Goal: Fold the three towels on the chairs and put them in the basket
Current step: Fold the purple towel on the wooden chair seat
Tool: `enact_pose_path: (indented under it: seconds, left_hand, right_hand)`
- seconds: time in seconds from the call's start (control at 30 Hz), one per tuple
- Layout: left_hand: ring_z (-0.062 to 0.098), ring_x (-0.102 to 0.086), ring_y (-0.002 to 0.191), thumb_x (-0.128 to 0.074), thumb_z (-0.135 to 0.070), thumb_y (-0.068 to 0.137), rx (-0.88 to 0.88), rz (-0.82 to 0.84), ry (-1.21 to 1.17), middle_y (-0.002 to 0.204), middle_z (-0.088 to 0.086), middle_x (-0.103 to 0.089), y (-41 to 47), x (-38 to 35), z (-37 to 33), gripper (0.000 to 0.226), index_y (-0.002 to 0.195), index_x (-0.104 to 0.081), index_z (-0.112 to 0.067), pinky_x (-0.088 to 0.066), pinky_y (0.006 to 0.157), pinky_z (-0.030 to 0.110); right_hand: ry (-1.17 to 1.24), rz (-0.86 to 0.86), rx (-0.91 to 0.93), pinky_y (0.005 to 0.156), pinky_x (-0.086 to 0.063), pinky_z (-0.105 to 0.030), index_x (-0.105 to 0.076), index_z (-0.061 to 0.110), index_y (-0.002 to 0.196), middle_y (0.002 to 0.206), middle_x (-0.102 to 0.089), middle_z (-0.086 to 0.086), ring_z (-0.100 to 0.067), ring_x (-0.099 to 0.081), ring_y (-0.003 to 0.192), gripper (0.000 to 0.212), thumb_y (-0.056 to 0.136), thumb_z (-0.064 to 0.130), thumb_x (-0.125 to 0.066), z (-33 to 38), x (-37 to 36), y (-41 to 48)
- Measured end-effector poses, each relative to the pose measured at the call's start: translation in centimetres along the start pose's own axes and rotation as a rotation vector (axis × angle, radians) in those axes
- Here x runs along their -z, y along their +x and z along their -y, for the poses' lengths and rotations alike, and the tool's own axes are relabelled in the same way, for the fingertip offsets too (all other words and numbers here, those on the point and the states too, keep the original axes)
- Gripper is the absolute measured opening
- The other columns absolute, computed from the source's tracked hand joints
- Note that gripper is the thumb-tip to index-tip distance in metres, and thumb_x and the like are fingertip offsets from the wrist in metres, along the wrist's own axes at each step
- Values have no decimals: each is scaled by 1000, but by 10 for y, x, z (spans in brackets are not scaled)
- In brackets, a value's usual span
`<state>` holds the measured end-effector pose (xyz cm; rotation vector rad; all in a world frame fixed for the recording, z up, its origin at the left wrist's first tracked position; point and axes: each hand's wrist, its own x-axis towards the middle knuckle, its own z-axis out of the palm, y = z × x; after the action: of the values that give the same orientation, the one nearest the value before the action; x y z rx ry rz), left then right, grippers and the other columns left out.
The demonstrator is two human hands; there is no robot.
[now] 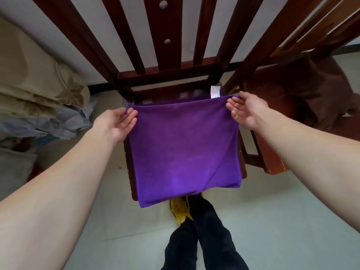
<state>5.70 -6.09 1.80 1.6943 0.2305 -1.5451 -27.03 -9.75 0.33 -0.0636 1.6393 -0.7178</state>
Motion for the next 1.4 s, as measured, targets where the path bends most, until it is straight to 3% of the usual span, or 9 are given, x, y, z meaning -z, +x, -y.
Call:
enact_pose_path:
  seconds: [0.3,0.57,0.67,0.77,0.93,1.03,1.1,1.2,1.4]
  left_hand:
    - [13,-56,121,-34,-7,101,49,-99,99,91,-2,-60,86,-27,-3,24,87,-51,-12,-46,89,24]
    - [12,-63,87,-37,-18,99,-24,-187,-44,97,0,-63,95,-26,3,17,102,-54,-15,-50,68,23]
    - [13,-63,81,-43,-16,95,-156,-261,60,95,4,-63,81,-23,13,18,108,-56,-12,-52,60,22]
    - [11,-59,58,-47,-7,92,-289,-283,352,78,7,-62,46,-22,45,16,85,-60,-14,-44,45,16]
    - [14,-58,61,-56,-6,92,-16,-97,614,75,8,-63,4,32,135,10,86,-61,-12,-43,51,20]
    - [19,-52,58,-57,1,90,-60,-324,602,67,9,-57,0,95,159,18,76,-57,-10,-43,40,16]
    - [22,-52,64,-63,-1,86,-101,-382,665,64,7,-56,-7,127,169,19,71,-57,-11,-43,51,22]
    - [22,-53,66,-69,-6,84,-103,-248,700,68,10,-60,-26,138,187,10,77,-63,-9,-39,59,28]
    - [1,-50,43,-72,4,78,-225,-200,633,64,6,-57,-26,133,208,27,95,-55,-9,-39,54,25]
  right_hand:
    - [-31,-10,-95,55,-53,-22,-66,11,92,93,-73,-4,-14,-71,80,30,101,34,-47,5,-26,75]
    - [-71,28,-1,65,-54,-23,-61,23,116,101,-75,-2,-13,-73,90,24,97,35,-53,9,-29,73]
    - [-162,-39,119,61,-52,-23,-62,26,106,102,-73,1,-11,-71,89,13,96,30,-56,3,-29,57]
    - [-287,-23,142,50,-45,-20,-64,21,93,88,-70,-3,-10,-66,68,10,96,20,-55,-27,-24,30]
    - [-450,38,-141,57,-45,-22,-65,16,95,85,-71,-4,-10,-67,71,9,95,20,-57,-104,28,2]
    - [-412,-289,-6,48,-43,-18,-66,11,84,80,-70,-11,-9,-64,56,13,93,11,-56,-124,88,-4]
    - [-494,-388,69,53,-41,-22,-65,13,73,86,-71,-16,-19,-65,66,17,88,10,-60,-135,116,-13]
    - [-590,-334,134,60,-42,-26,-70,11,74,81,-72,-10,-27,-69,79,9,83,12,-67,-162,129,-27]
    - [-517,-256,149,50,-39,-16,-66,10,82,69,-62,-2,-7,-52,56,12,79,7,-77,-195,124,-33]
